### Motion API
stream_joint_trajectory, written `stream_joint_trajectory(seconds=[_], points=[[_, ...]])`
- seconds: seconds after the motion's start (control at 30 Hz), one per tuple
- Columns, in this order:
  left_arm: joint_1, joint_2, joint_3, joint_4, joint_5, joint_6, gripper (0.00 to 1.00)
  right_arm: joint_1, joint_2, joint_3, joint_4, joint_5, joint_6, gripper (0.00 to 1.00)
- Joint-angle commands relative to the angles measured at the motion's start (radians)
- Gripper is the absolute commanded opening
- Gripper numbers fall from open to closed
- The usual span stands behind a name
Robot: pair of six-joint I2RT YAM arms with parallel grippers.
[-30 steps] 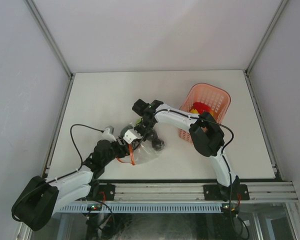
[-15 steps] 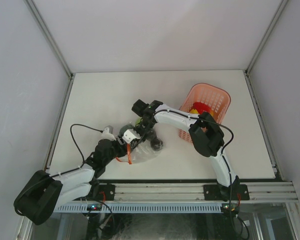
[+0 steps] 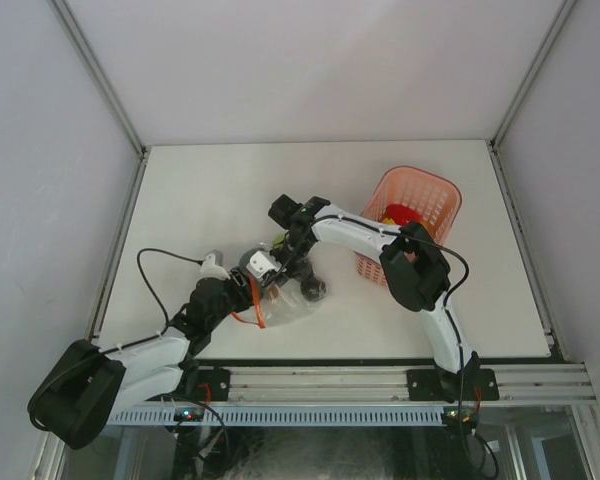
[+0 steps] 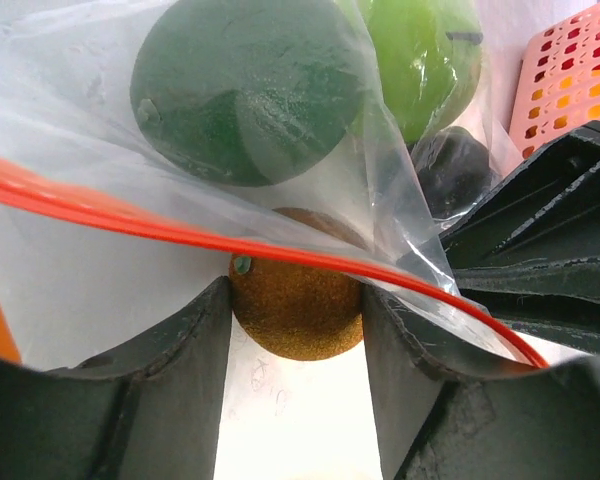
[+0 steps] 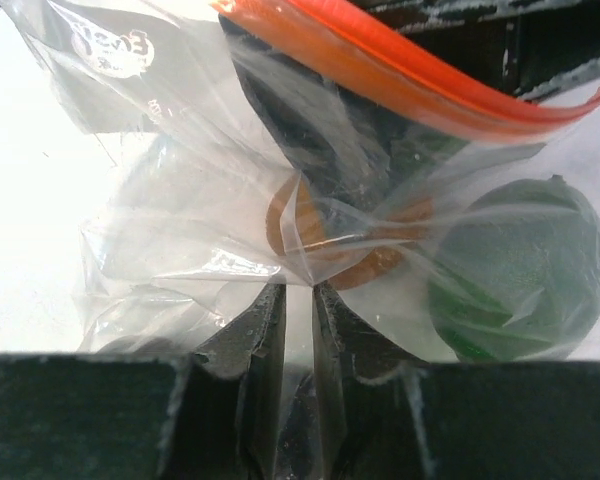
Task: Open the zip-top bag and remove the fake food
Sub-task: Pick up the fake fruit from the zipper food storage bag.
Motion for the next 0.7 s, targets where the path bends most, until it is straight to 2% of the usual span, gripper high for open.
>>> stream_joint_trajectory(seconds=[0.0,0.17,0.23,0.37,0.67], points=[[-0.003,0.010,0.014,0.034,-0.030,0.001,0.51,-0.010,-0.037,0.031,-0.008,-0.049,0.020,0.16],[-0.003,0.019,0.008,0.035,-0.028,0.005,0.46,-0.003,-0.029,0.024,0.008,-0.039,0.039,0.16],[-0.003,0.020,0.002,0.034,-0.029,0.005,0.46,0.001,-0.028,0.016,0.027,-0.029,0.054,0.20],[-0.003,0.032,0.001,0.035,-0.022,0.006,0.51,0.015,-0.017,0.005,0.075,0.006,0.086,0.27],[-0.002,0.081,0.012,0.082,0.024,0.020,0.67,0.035,0.041,0.039,0.072,0.027,0.099,0.26]])
